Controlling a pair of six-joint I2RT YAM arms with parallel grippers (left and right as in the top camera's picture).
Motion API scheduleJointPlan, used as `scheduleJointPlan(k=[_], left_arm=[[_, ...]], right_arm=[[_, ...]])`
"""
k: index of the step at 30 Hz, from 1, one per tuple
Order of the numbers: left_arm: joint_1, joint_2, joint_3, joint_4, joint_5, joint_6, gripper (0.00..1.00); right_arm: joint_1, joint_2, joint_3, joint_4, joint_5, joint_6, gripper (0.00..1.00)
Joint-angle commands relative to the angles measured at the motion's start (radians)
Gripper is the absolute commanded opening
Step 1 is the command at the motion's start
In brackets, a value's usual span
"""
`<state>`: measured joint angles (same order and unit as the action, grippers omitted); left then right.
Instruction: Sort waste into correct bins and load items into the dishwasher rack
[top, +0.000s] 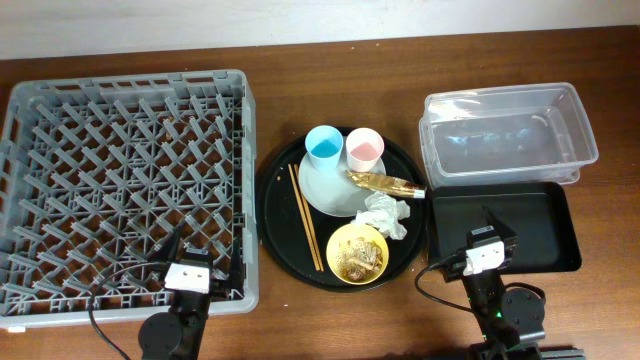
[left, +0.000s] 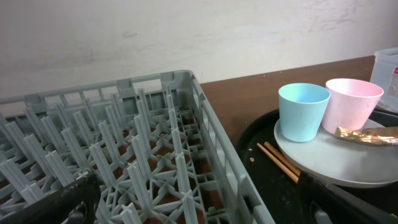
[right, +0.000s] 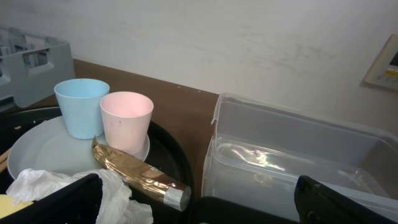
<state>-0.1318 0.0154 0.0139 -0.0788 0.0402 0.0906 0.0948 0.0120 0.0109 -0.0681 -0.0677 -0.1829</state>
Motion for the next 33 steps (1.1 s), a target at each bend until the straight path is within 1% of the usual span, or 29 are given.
scheduleJointPlan(k=[1,7,8,9,10,11,12,14,15,16,17,18,19,20,21,22,23,25,26,27,28,29,30,31,32,33], left_arm=[[-0.005,-0.008,-0.005,-0.002,-0.004,0.016,0.99],[-0.005,-0.008,-0.005,-0.002,0.008,0.016,0.99],[-0.005,-0.008,-0.005,0.018,0.045,0.016,0.99],[-0.005,-0.008,0.023,0.015,0.156,0.007,0.99],[-0.005,-0.008,0.056,-0.003,0.163,-0.042,0.99],[-0.005,-0.007,0.114,-0.021,0.163,-0.053,0.99],[-0.005,0.008,0.216,-0.071,0.163,-0.066,0.99],[-0.005,0.109,0.452,-0.196,0.198,-0.072,1.00],[-0.005,0.256,0.687,-0.331,0.277,-0.071,0.99],[-0.005,0.384,0.878,-0.439,0.357,-0.071,0.99],[-0.005,0.494,1.034,-0.526,0.401,-0.058,1.00],[-0.005,0.660,1.268,-0.681,0.472,-0.003,0.99],[-0.005,0.903,1.602,-0.932,0.541,0.036,0.99],[-0.005,1.027,1.770,-1.061,0.544,0.039,0.99],[-0.005,1.136,1.906,-1.148,0.540,0.039,0.99],[-0.005,1.285,2.068,-1.224,0.552,0.037,0.99],[-0.005,1.368,2.120,-1.224,0.567,0.038,0.99],[-0.005,1.447,2.119,-1.233,0.567,0.038,0.99],[-0.011,1.490,2.116,-1.288,0.567,0.038,0.93],[-0.024,1.542,2.113,-1.405,0.567,0.030,0.78],[-0.045,1.577,2.101,-1.484,0.567,0.027,0.69],[-0.108,1.623,2.031,-1.523,0.566,0.027,0.60],[-0.204,1.653,1.888,-1.397,0.526,-0.056,0.51],[-0.299,1.669,1.742,-1.237,0.362,-0.227,0.48],[-0.357,1.678,1.633,-1.136,0.211,-0.379,0.38],[-0.427,1.687,1.485,-0.997,0.063,-0.542,0.11]], right_arm=[[-0.005,-0.006,-0.005,-0.005,0.005,0.008,0.99],[-0.005,-0.006,-0.005,-0.005,0.005,0.008,0.99],[-0.005,-0.006,-0.005,-0.005,0.005,0.008,0.99],[-0.005,-0.006,-0.005,-0.005,0.005,0.008,0.99],[-0.005,-0.006,-0.005,-0.005,0.005,0.008,0.99],[-0.005,-0.006,-0.005,-0.005,0.005,0.008,0.99],[-0.005,-0.006,-0.005,-0.005,0.005,0.008,0.99],[-0.005,-0.006,-0.005,-0.005,0.005,0.008,0.99],[-0.005,-0.006,-0.005,-0.005,0.005,0.008,0.99],[-0.005,-0.006,-0.005,-0.005,0.005,0.008,0.99],[-0.005,-0.006,-0.005,-0.005,0.005,0.008,0.98],[-0.005,-0.006,-0.005,-0.005,0.005,0.008,0.99],[-0.005,-0.006,-0.005,-0.004,0.005,0.008,0.99],[-0.005,-0.006,-0.005,-0.005,0.005,0.008,0.99],[-0.005,-0.006,-0.005,-0.005,0.005,0.008,0.99],[-0.005,-0.006,-0.005,-0.005,0.005,0.008,0.99],[-0.005,-0.006,-0.005,-0.005,0.005,0.008,0.99],[-0.005,-0.006,-0.005,-0.005,0.005,0.008,0.99],[-0.005,-0.006,-0.005,-0.005,0.005,0.008,0.99],[-0.005,-0.006,-0.005,-0.005,0.005,0.008,0.99],[-0.005,-0.006,-0.005,-0.005,0.005,0.008,0.99],[-0.005,-0.006,-0.005,-0.005,0.005,0.008,0.99],[-0.005,-0.006,-0.005,-0.005,0.005,0.008,0.99],[-0.005,-0.006,-0.005,-0.005,0.005,0.008,0.99],[-0.005,-0.006,-0.005,-0.005,0.005,0.008,0.99],[-0.005,-0.006,-0.005,-0.005,0.005,0.008,0.99]])
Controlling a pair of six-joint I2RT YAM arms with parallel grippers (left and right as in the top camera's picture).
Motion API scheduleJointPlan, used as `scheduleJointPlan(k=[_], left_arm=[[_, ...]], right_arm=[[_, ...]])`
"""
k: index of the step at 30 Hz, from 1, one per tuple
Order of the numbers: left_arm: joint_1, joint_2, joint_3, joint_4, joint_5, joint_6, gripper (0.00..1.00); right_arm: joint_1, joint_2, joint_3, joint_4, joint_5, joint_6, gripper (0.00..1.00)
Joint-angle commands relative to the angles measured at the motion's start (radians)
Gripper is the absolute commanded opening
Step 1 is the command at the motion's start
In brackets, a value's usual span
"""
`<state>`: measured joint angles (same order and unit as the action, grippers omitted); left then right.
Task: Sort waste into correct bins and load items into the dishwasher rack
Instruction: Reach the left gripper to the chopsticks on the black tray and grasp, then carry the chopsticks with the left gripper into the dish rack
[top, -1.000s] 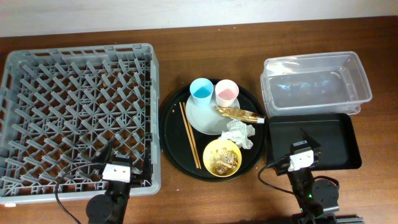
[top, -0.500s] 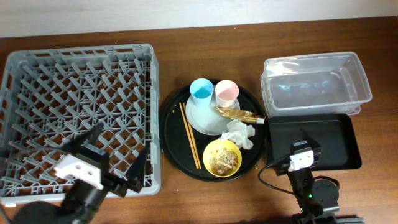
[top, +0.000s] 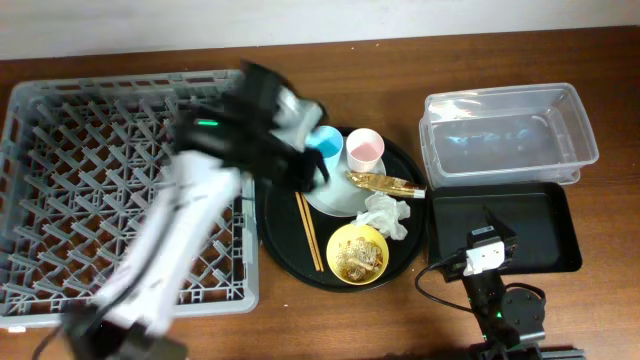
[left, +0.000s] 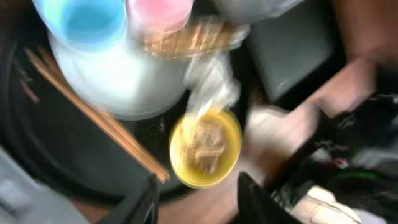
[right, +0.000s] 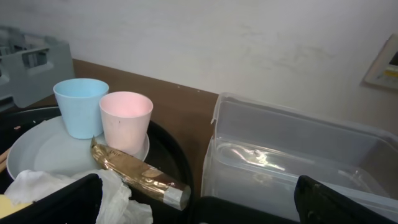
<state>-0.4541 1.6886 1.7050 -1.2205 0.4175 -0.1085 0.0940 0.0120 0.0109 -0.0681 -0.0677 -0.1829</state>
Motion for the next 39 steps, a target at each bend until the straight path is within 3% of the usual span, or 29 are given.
scheduleJointPlan(k=[1,2,5,6,8,12,14,22,23,29,33,37,39], left_arm=[[-0.150,0.013,-0.307,0.248,-0.372,-0.428,0.11],[-0.182,0.013,-0.385,0.343,-0.392,-0.484,0.11],[-0.233,0.013,-0.513,0.541,-0.389,-0.461,0.11],[-0.235,0.013,-0.513,0.547,-0.436,-0.425,0.03],[-0.235,0.014,-0.520,0.547,-0.552,-0.453,0.09],[-0.235,0.017,-0.608,0.549,-0.757,-0.646,0.10],[-0.235,0.042,-0.620,0.555,-0.753,-0.730,0.21],[-0.235,0.098,-0.620,0.571,-0.681,-0.786,0.22],[-0.235,0.113,-0.620,0.578,-0.674,-0.786,0.26],[-0.239,0.154,-0.624,0.585,-0.655,-0.827,0.26],[-0.240,0.157,-0.624,0.597,-0.649,-0.826,0.32],[-0.240,0.211,-0.624,0.612,-0.639,-0.827,0.30],[-0.240,0.213,-0.624,0.610,-0.639,-0.826,0.15]], right_arm=[[-0.005,-0.006,-0.005,-0.005,0.005,0.008,0.99],[-0.005,-0.006,-0.005,-0.005,0.005,0.008,0.99],[-0.005,-0.006,-0.005,-0.005,0.005,0.008,0.99],[-0.005,-0.006,-0.005,-0.005,0.005,0.008,0.99],[-0.005,-0.006,-0.005,-0.004,0.005,0.008,0.99],[-0.005,-0.006,-0.005,-0.005,0.005,0.008,0.99],[-0.005,-0.006,-0.005,-0.005,0.005,0.008,0.99],[-0.005,-0.006,-0.005,-0.005,0.005,0.008,0.99],[-0.005,-0.006,-0.005,-0.005,0.005,0.008,0.99],[-0.005,-0.006,-0.005,-0.005,0.005,0.008,0.99],[-0.005,-0.006,-0.005,-0.005,0.005,0.008,0.99],[-0.005,-0.006,-0.005,-0.005,0.005,0.008,0.99],[-0.005,-0.006,-0.005,-0.005,0.005,0.008,0.99]])
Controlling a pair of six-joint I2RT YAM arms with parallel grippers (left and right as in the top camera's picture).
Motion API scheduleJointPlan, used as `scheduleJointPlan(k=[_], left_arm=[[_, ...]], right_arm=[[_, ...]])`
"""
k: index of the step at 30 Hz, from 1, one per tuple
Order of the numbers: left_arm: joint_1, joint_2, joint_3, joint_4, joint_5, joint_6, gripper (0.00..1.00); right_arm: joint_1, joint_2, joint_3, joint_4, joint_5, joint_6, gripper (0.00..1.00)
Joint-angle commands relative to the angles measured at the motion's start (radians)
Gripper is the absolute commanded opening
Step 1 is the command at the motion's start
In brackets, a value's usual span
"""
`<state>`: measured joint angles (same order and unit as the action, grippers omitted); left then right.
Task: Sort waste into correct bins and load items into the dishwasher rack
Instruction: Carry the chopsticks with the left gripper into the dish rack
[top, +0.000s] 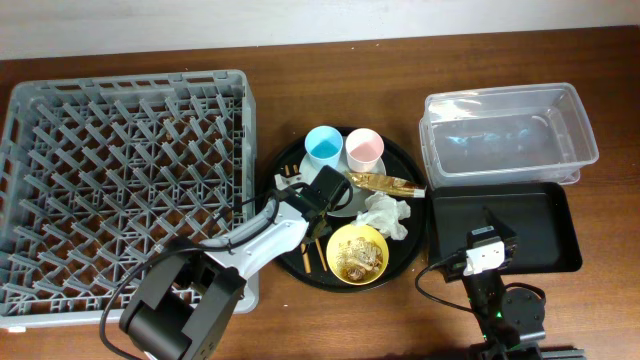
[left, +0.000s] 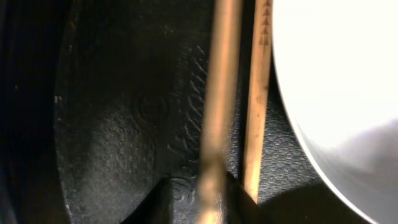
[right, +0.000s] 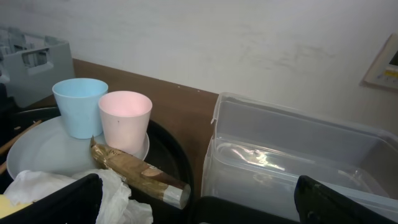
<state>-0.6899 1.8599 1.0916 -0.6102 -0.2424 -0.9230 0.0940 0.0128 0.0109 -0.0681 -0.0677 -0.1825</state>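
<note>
Two wooden chopsticks lie on the round black tray left of the white plate. My left gripper is down on them. In the left wrist view the left gripper is shut on one chopstick, which looks raised and blurred. The other chopstick lies on the tray beside the plate. One chopstick tip also shows tilted in the right wrist view. My right gripper is parked at the front, and the wrist view shows it open and empty.
The grey dishwasher rack fills the left. On the plate stand a blue cup and a pink cup, with a gold wrapper, a crumpled tissue and a yellow bowl of leftovers. Right: a clear bin and a black bin.
My left gripper was high above the tray, looking down on the whole setting. Now it is low on the tray and shut on one chopstick. The right arm has not moved.
Both arms were parked at the front edge, the left one by the rack corner. Then the left arm was raised over the rack and tray with its gripper open. Now it grips a chopstick on the tray; the right arm stayed parked throughout.
</note>
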Motion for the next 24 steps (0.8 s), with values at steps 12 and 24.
scheduleJointPlan(k=[12,24], left_arm=[[0.097,-0.583,0.095,-0.094,-0.256,0.700,0.00],[0.441,-0.300,0.035,-0.097,-0.241,0.901,0.00]], right_arm=[[-0.005,-0.006,-0.005,-0.005,0.005,0.008,0.99],[-0.005,-0.006,-0.005,-0.005,0.005,0.008,0.99]])
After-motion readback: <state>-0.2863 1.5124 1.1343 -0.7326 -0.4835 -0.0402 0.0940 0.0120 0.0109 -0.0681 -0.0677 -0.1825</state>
